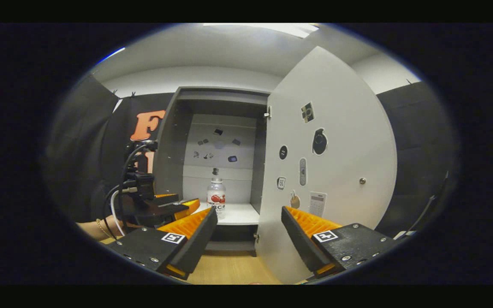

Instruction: Open the cabinet door with the right hand, grasp the bottle in the cabinet with the left hand and place it on the coaster, then close the cabinet door with the right hand.

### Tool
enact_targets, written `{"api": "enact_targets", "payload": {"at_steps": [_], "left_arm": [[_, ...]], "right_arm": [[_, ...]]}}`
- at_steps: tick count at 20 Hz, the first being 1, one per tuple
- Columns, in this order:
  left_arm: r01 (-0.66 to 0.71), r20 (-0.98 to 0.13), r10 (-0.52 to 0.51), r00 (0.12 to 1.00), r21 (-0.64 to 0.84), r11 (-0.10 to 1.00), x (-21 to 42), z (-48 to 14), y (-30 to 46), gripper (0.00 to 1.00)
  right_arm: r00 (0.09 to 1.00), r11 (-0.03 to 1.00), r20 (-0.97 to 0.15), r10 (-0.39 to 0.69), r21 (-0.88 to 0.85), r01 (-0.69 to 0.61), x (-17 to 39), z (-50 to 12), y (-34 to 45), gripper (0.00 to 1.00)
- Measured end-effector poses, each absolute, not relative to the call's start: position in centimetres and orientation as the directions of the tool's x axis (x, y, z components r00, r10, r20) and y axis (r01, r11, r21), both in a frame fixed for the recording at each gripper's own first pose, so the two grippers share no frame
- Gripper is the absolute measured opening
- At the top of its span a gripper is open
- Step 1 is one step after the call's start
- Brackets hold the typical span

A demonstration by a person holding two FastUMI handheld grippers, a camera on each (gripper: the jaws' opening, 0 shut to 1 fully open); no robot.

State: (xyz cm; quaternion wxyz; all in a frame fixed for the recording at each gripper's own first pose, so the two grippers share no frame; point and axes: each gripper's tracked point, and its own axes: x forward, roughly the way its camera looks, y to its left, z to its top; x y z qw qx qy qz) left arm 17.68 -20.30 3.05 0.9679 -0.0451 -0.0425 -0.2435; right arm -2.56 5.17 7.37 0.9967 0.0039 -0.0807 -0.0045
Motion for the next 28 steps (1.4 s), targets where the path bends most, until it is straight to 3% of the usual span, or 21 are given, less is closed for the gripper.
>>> {"api": "enact_targets", "payload": {"at_steps": [2, 3, 9, 10, 11, 17, 18, 19, 27, 28], "left_arm": [[0.498, 0.105, -0.490, 0.866, -0.069, 0.865, 19.3, 2.9, -21.6, 0.96], [0.508, 0.104, -0.500, 0.860, -0.065, 0.859, 20.0, 2.8, -22.2, 0.98], [0.562, 0.124, -0.554, 0.823, -0.042, 0.826, 22.8, 2.6, -25.2, 0.98], [0.567, 0.127, -0.559, 0.819, -0.037, 0.823, 23.1, 2.6, -25.5, 0.98], [0.570, 0.131, -0.562, 0.817, -0.035, 0.821, 23.5, 2.7, -26.0, 0.96], [0.575, 0.126, -0.567, 0.814, -0.039, 0.817, 25.8, 2.7, -27.5, 0.96], [0.576, 0.124, -0.568, 0.814, -0.039, 0.817, 26.0, 2.7, -27.7, 0.99], [0.579, 0.117, -0.572, 0.812, -0.034, 0.815, 26.2, 2.6, -27.9, 0.96], [0.559, 0.076, -0.556, 0.827, -0.021, 0.829, 28.3, 1.0, -29.0, 0.99], [0.557, 0.067, -0.555, 0.829, -0.019, 0.830, 28.6, 0.7, -29.0, 0.99]], "right_arm": [[0.985, 0.999, 0.166, -0.037, -0.006, 0.038, -2.3, 7.3, 5.4, 0.89], [0.986, 0.999, 0.163, -0.040, -0.009, 0.042, -2.1, 7.2, 5.8, 0.93], [0.992, 0.997, 0.103, -0.072, 0.021, 0.070, -0.6, 5.8, 6.3, 0.93], [0.992, 0.996, 0.095, -0.079, 0.039, 0.075, -0.4, 5.5, 6.5, 0.97], [0.993, 0.995, 0.085, -0.085, 0.059, 0.081, -0.3, 5.2, 6.6, 0.93], [0.995, 0.992, 0.046, -0.092, 0.089, 0.087, 0.0, 4.1, 7.1, 0.93], [0.994, 0.991, 0.048, -0.099, 0.090, 0.094, -0.1, 4.3, 6.9, 0.97], [0.994, 0.991, 0.051, -0.102, 0.094, 0.097, 0.0, 4.4, 6.8, 0.93], [0.991, 0.989, 0.046, -0.122, 0.090, 0.118, -0.6, 4.7, 5.5, 0.93], [0.992, 0.989, 0.044, -0.119, 0.094, 0.115, -0.6, 4.5, 5.7, 0.89]]}}
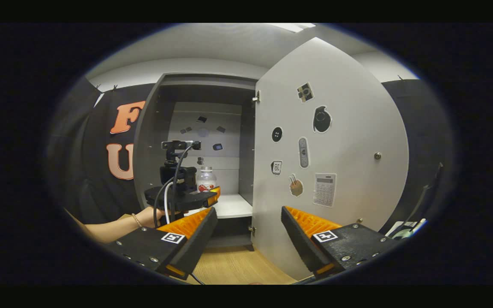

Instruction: Open the cabinet door with the right hand, grasp the bottle in the cabinet with the left hand and place it on the coaster, then close the cabinet door with the right hand.

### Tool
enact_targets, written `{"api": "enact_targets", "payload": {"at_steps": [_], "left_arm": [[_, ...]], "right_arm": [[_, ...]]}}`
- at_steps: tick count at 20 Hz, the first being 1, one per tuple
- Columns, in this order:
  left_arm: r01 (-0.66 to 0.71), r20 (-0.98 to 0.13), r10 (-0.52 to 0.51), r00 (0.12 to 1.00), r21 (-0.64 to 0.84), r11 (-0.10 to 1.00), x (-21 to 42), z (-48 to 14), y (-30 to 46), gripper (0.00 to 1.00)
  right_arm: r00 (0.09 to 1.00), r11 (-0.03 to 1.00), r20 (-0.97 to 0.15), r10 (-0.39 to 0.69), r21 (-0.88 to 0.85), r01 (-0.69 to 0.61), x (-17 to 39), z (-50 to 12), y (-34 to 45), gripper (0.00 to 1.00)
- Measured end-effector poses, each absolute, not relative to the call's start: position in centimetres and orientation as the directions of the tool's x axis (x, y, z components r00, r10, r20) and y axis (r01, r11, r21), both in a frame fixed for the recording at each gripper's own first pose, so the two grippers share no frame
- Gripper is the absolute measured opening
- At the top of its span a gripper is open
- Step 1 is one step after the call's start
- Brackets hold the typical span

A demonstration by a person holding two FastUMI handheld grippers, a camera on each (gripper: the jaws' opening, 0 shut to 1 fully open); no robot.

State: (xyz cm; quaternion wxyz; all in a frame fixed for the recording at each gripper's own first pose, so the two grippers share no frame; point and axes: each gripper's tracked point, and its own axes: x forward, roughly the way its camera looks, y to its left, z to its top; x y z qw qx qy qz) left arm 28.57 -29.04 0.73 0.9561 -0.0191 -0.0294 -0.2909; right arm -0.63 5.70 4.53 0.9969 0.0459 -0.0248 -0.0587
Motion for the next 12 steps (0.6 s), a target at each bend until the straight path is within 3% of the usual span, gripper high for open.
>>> {"api": "enact_targets", "payload": {"at_steps": [1, 3, 12], "left_arm": [[0.558, 0.058, -0.557, 0.829, -0.019, 0.829, 28.8, 0.4, -29.2, 0.99], [0.555, 0.060, -0.553, 0.831, -0.015, 0.832, 28.7, 0.3, -29.2, 0.86], [0.547, 0.082, -0.545, 0.835, -0.001, 0.837, 27.7, 0.7, -28.4, 0.83]], "right_arm": [[0.992, 0.989, 0.044, -0.119, 0.096, 0.114, -0.6, 4.6, 5.7, 0.93], [0.992, 0.989, 0.044, -0.122, 0.087, 0.118, -0.7, 4.6, 5.7, 0.93], [0.994, 0.990, 0.014, -0.109, 0.090, 0.108, -1.1, 3.5, 5.6, 0.93]]}}
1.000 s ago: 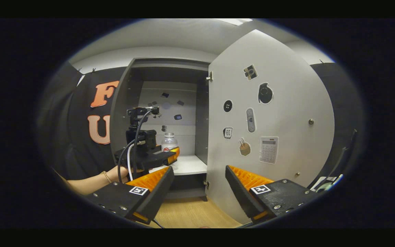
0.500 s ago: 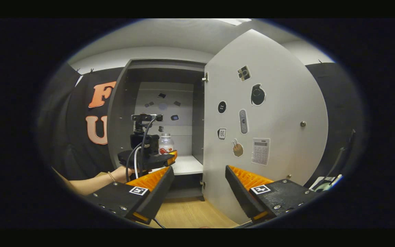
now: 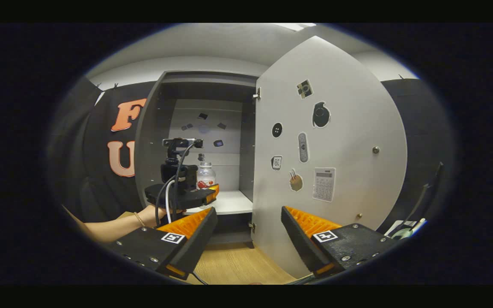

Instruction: Open the cabinet door with the right hand, grasp the bottle in the cabinet with the left hand and place it on the coaster, then close the cabinet door with the right hand.

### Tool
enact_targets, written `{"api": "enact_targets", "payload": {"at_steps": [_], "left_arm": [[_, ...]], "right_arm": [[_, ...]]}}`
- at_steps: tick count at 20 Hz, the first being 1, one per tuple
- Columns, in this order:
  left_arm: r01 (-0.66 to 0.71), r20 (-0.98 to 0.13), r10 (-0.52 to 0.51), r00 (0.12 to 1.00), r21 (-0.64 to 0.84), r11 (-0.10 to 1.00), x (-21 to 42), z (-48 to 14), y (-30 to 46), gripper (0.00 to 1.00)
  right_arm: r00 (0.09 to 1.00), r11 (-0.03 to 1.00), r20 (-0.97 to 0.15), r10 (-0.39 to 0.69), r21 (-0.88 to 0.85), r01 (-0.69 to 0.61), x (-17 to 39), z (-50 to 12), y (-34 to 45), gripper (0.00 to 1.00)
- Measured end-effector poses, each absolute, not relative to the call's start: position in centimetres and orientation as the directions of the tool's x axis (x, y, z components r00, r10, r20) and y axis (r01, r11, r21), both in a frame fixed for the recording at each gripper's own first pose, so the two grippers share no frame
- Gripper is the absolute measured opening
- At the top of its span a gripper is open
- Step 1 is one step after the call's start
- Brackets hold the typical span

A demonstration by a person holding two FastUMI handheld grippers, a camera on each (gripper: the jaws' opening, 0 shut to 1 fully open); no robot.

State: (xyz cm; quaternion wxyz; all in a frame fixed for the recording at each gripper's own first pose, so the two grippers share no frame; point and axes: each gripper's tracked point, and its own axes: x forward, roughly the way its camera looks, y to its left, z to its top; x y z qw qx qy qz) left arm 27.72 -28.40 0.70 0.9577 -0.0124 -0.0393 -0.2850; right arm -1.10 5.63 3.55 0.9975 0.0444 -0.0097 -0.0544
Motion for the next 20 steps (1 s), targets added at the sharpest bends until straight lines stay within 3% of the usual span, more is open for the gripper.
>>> {"api": "enact_targets", "payload": {"at_steps": [1, 2, 4, 12, 20], "left_arm": [[0.542, 0.093, -0.540, 0.836, 0.001, 0.840, 27.4, 0.9, -28.1, 0.84], [0.539, 0.104, -0.536, 0.838, 0.002, 0.842, 26.8, 1.3, -27.5, 0.81], [0.530, 0.124, -0.526, 0.842, 0.001, 0.848, 25.2, 1.8, -26.5, 0.81], [0.417, 0.188, -0.415, 0.890, 0.030, 0.908, 16.3, 2.0, -20.1, 0.82], [0.255, 0.132, -0.259, 0.957, 0.047, 0.966, 6.2, -4.1, -12.1, 0.81]], "right_arm": [[0.995, 0.991, 0.015, -0.103, 0.092, 0.101, -1.4, 3.6, 5.7, 0.97], [0.995, 0.991, 0.017, -0.094, 0.092, 0.092, -1.8, 3.5, 5.8, 0.89], [0.997, 0.993, 0.024, -0.071, 0.091, 0.069, -2.4, 3.6, 5.9, 0.93], [0.994, 0.993, 0.041, 0.100, 0.061, -0.102, -6.6, 2.5, 6.4, 0.93], [0.961, 0.960, 0.024, 0.277, 0.031, -0.278, -8.9, 0.4, 8.1, 0.93]]}}
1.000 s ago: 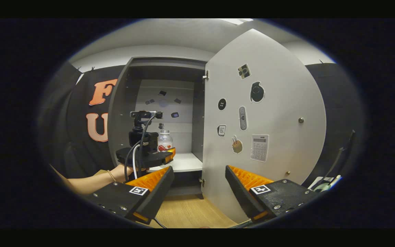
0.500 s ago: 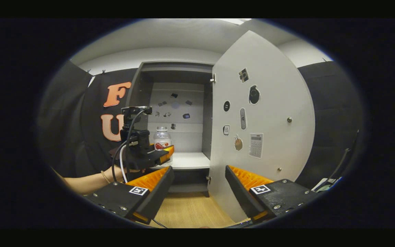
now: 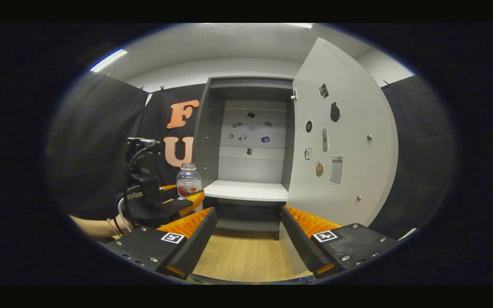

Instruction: Open the cabinet door with the right hand, grasp the bottle in the cabinet with the left hand and place it on the coaster, then close the cabinet door with the right hand.

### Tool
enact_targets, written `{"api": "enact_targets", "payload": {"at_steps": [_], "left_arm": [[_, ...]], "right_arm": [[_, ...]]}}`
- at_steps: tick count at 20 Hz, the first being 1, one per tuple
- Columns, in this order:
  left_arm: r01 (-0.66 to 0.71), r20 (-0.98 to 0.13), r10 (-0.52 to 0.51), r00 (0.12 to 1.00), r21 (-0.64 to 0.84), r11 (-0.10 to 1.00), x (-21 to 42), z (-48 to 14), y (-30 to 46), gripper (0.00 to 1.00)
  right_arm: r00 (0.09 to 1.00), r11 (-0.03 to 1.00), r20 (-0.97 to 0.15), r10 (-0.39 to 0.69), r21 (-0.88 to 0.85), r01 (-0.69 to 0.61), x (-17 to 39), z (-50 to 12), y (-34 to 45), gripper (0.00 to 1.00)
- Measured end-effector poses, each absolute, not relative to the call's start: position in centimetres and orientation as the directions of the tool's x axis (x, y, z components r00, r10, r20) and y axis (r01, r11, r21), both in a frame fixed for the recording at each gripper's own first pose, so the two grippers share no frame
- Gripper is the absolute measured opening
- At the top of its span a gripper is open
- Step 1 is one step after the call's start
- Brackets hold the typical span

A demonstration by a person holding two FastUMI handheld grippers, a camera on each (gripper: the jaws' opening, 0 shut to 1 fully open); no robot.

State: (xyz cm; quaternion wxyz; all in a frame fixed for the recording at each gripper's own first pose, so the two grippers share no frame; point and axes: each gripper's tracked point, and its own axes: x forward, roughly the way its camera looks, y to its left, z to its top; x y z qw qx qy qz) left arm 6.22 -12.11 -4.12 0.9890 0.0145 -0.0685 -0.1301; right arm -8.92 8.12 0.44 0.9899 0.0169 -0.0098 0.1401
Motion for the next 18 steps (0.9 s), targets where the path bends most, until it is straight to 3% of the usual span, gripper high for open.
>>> {"api": "enact_targets", "payload": {"at_steps": [1, 4, 5, 6, 18], "left_arm": [[0.249, 0.125, -0.253, 0.959, 0.048, 0.967, 5.6, -4.8, -11.5, 0.82], [0.238, 0.107, -0.241, 0.965, 0.033, 0.971, 4.3, -6.9, -9.7, 0.81], [0.238, 0.102, -0.239, 0.966, 0.024, 0.971, 4.0, -7.5, -9.2, 0.81], [0.235, 0.095, -0.235, 0.967, 0.016, 0.972, 3.6, -8.2, -8.6, 0.81], [0.253, -0.004, -0.253, 0.967, -0.052, 0.966, 0.9, -19.5, -4.9, 0.81]], "right_arm": [[0.959, 0.959, 0.021, 0.282, 0.033, -0.283, -8.9, 0.1, 8.4, 0.97], [0.955, 0.955, 0.032, 0.294, 0.037, -0.295, -9.3, -0.2, 9.7, 0.93], [0.955, 0.955, 0.037, 0.294, 0.034, -0.296, -9.3, -0.2, 10.0, 0.97], [0.956, 0.956, 0.038, 0.289, 0.033, -0.291, -9.2, -0.4, 10.3, 0.93], [0.963, 0.954, 0.040, 0.265, 0.134, -0.268, -9.4, -2.5, 12.9, 0.93]]}}
